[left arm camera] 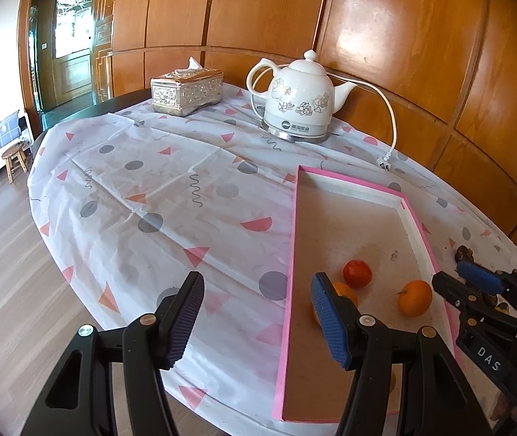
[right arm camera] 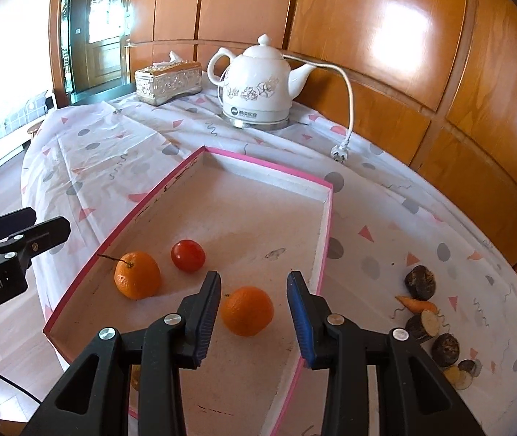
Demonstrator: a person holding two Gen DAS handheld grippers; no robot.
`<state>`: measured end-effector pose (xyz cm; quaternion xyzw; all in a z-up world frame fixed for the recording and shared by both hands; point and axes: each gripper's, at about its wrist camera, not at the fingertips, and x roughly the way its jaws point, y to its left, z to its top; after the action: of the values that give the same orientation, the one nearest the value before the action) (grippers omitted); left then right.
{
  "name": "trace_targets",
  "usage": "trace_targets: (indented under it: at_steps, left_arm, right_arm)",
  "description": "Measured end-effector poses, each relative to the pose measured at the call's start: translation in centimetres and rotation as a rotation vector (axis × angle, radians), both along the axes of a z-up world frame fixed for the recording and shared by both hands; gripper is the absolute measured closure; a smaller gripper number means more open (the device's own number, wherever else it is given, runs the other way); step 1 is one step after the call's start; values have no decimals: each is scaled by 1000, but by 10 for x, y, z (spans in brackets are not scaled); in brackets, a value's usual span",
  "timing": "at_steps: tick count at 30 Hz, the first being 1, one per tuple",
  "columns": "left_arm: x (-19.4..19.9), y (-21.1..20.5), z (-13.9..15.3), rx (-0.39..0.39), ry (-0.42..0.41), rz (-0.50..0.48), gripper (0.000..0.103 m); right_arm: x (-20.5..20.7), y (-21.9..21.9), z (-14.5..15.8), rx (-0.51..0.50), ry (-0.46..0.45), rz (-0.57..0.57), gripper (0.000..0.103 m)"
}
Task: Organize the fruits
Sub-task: 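Carry the large orange into the pink tray and open the right tool, then move the left tool toward the dark round fruit beside the carrot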
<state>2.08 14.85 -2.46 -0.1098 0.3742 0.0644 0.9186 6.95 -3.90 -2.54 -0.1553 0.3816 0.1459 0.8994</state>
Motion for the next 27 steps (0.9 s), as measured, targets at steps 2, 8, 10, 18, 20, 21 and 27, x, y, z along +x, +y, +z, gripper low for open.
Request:
trace_targets:
  at_steps: [2,8,10,18,20,21,27]
  left_arm:
    - [0,-1,0,0,1,-2,41]
    - [-1,-4,1,-1,-1,-11,41]
    - [-1,-5,2,0,-2,-15,41]
    - [-2,-11,4,4,-4,-29,41]
    - [-2,-13,4,7,-4,-34,41]
    - [-2,-14,5,8,-4,-37,41]
    - [-2,-22,6,18,1,-55,41]
  right_arm:
    - [-1,-2,3,-2,-10,-6,65]
    - [0,-12,10,-7,-26,-58,65]
    - [0,-16,11,-7,-28,-71,65]
    - [0,-27,16,-9,-40,-108,65]
    - [0,-30,17,-9,-39,-114,65]
    - [0,-31,17,-9,-40,-116,65]
    - [-1,-43,19,-14,-41,-130,65]
